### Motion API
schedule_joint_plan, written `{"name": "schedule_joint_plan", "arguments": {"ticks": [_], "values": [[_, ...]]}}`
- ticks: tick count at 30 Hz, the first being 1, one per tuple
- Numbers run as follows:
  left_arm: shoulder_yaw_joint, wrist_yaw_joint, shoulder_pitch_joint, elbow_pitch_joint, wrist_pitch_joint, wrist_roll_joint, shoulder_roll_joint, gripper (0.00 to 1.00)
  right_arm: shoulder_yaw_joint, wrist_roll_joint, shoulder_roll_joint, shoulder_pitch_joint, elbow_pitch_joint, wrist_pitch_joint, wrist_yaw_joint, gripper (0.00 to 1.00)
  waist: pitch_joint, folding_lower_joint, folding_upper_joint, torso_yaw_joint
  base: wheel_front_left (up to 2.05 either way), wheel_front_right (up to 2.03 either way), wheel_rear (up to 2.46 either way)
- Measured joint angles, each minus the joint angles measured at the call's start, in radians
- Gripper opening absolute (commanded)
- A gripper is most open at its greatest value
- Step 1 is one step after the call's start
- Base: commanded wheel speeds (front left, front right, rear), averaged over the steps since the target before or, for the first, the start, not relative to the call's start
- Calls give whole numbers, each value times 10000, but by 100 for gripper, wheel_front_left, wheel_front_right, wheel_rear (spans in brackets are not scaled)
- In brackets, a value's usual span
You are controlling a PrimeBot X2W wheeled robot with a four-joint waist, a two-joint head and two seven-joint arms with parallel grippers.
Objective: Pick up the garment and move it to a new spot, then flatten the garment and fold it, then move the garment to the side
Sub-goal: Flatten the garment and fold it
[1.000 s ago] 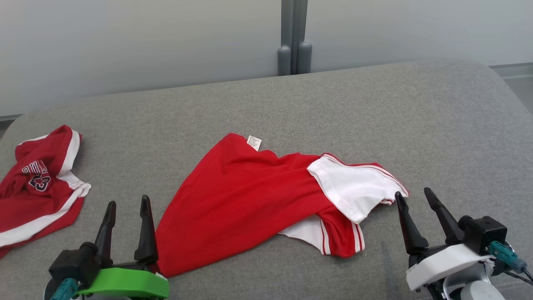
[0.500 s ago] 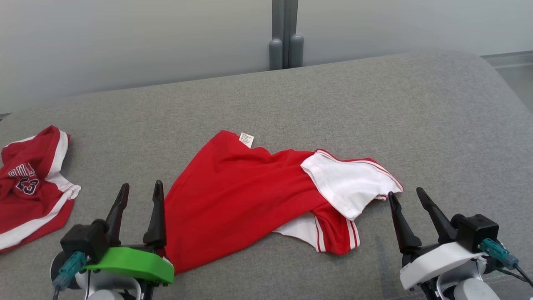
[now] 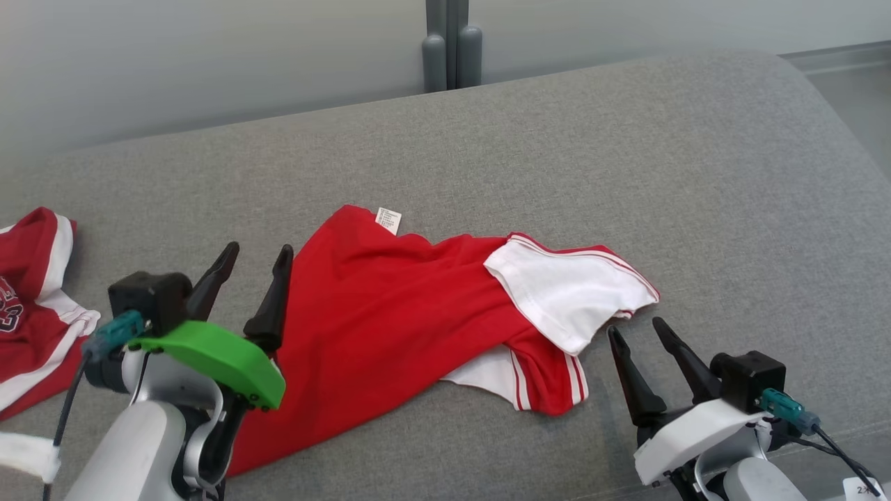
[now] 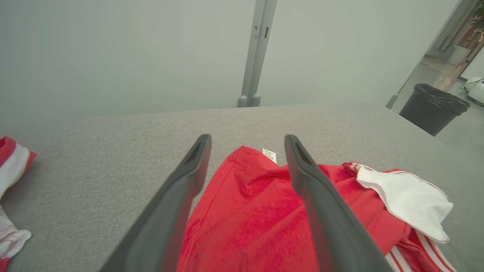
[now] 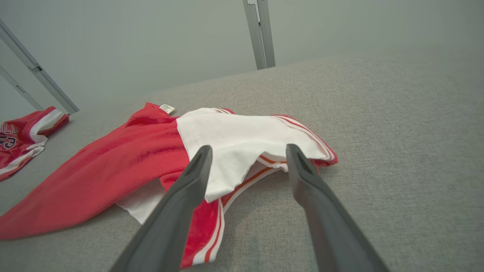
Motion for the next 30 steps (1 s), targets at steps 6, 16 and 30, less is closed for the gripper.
{"name": "schedule_joint_plan", "arguments": {"ticks": [6, 16, 30], "values": [[-190, -761, -1388, 738, 1908, -901, 222, 100, 652, -2, -31, -558, 249, 31, 0, 100, 361, 0, 0, -157, 0, 0, 0], [-337, -1221, -3532, 2240, 3950, -1756, 330, 100, 1676, 362, -119, -1448, 880, 407, 0, 100, 970, 0, 0, -612, 0, 0, 0], [-1087, -1649, -5462, 3735, 5864, -2324, 608, 100, 2591, 3143, 318, -1965, 1166, 230, 0, 100, 1873, 0, 0, -1389, 0, 0, 0]]}}
